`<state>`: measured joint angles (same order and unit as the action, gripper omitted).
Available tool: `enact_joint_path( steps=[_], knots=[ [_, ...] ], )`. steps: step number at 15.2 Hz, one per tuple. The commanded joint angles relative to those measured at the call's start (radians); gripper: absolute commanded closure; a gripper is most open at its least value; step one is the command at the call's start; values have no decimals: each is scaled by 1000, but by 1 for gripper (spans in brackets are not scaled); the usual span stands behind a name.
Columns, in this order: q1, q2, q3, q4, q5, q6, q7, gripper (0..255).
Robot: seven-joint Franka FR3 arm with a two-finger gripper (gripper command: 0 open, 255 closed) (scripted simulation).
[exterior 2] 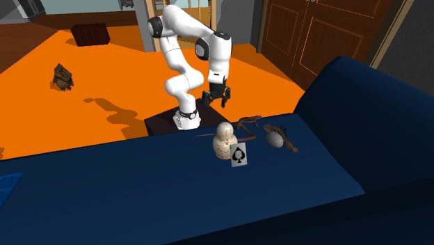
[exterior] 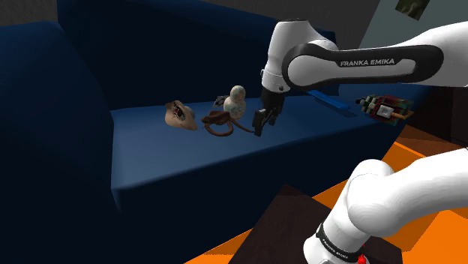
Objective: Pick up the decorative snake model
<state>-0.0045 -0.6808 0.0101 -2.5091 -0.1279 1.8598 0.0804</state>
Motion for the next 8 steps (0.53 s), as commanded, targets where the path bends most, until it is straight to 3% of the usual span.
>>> enact_joint_path(
  steps=[1,8],
  knots=[
    [-8,45,-5,5,-29,97,-11,0],
    [-43,212,-25,42,-132,408,-33,0]
  ],
)
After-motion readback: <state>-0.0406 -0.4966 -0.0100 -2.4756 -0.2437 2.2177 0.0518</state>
